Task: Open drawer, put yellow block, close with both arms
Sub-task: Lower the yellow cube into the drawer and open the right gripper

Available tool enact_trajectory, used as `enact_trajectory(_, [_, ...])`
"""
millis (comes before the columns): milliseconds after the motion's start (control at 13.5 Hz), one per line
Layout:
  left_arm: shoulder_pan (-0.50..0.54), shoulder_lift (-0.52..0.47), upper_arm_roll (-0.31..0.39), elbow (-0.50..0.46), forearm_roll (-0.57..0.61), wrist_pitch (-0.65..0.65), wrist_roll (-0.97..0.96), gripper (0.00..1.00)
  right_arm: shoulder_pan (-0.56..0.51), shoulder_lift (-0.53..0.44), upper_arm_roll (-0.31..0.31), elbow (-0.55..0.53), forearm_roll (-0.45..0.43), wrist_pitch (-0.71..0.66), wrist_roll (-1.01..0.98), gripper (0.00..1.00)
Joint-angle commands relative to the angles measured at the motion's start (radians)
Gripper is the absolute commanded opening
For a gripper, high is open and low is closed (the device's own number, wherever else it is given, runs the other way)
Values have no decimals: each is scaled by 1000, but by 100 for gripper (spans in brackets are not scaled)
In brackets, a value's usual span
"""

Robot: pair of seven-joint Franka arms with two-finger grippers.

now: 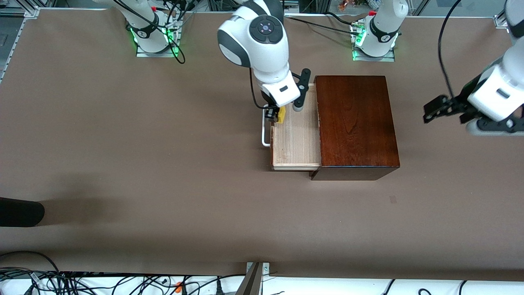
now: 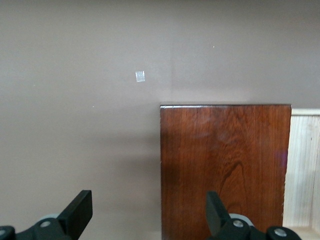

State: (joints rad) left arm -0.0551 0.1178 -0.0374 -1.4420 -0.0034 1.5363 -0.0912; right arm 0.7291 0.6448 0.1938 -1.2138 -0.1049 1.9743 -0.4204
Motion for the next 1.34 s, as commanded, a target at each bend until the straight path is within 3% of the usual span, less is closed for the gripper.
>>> enact_trajectory(0, [-26,-113,34,-125,-21,16,56,100,27,64,-8,50,-15,26,-29,15])
enact_trajectory(371, [-12,-170,19,-152,-21,2,56,100,75,119,-10,48,-73,87,-24,15])
enact_trajectory(965, [3,-162,17,-150,-21,-1,59,100,81,127,-10,-12,-128,87,-38,19])
enact_trajectory(1039, [4,-162,17,-150,-21,1,59,100,81,127,-10,-12,-130,87,-38,67])
enact_trajectory(1114, [5,-162,17,-152,-21,2,59,100,79,127,-10,-10,-130,86,-41,100])
enact_trajectory(1262, [1,-161,17,-152,-21,2,59,100,79,112,-8,2,-125,77,-31,100])
